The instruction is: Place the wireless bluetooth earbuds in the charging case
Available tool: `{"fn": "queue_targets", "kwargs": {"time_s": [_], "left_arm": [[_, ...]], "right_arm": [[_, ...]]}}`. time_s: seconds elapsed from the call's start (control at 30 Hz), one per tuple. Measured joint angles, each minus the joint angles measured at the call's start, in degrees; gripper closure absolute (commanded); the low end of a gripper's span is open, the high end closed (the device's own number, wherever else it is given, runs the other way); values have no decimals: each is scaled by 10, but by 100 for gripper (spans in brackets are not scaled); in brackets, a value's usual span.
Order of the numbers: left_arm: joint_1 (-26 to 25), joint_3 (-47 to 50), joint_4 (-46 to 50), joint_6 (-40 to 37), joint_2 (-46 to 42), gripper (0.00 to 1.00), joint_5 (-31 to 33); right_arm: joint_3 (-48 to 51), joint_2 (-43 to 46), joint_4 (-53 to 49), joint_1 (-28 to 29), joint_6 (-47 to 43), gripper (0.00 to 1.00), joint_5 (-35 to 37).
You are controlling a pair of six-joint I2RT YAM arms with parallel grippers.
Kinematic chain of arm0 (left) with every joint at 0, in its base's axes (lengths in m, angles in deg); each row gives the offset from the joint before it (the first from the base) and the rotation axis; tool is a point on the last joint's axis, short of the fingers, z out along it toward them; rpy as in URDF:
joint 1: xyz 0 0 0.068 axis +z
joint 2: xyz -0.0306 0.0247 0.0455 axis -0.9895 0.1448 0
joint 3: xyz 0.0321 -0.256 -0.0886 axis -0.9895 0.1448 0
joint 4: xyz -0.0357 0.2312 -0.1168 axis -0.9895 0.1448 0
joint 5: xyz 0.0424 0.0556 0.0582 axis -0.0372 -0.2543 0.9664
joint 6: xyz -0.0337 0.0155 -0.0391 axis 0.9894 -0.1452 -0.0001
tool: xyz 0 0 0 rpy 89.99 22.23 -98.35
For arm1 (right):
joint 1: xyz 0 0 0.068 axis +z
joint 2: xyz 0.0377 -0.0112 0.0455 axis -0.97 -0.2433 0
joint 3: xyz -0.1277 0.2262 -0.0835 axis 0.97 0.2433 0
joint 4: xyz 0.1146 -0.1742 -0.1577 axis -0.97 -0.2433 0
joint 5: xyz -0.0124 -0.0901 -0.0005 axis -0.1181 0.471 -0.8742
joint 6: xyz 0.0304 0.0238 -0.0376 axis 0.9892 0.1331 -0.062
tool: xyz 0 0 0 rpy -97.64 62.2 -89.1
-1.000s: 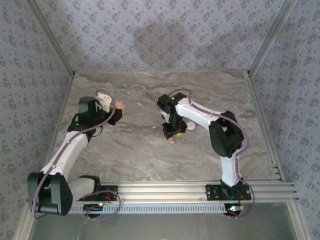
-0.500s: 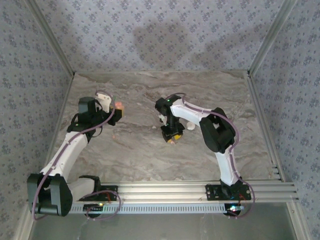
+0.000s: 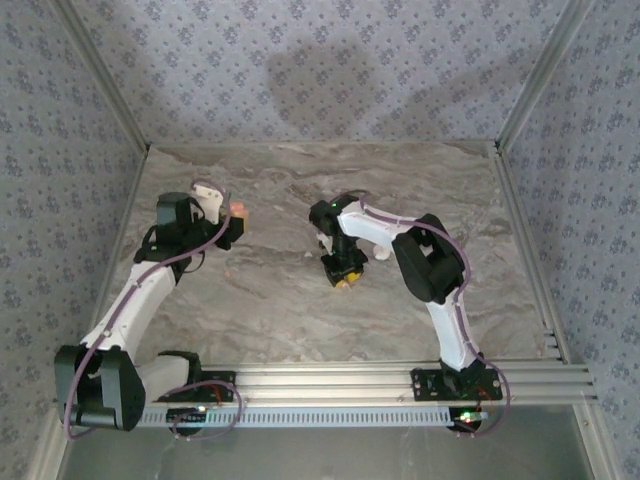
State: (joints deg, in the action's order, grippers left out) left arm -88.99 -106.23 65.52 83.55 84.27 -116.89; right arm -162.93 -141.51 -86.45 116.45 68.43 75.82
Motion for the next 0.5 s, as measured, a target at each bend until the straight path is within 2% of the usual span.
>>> {"fn": "queue_targets", "kwargs": {"time_s": [0.5], "left_arm": [[-2, 0, -1, 0, 3, 86, -1]], "right_arm": [[25, 18, 23, 5, 5, 75, 26]]}}
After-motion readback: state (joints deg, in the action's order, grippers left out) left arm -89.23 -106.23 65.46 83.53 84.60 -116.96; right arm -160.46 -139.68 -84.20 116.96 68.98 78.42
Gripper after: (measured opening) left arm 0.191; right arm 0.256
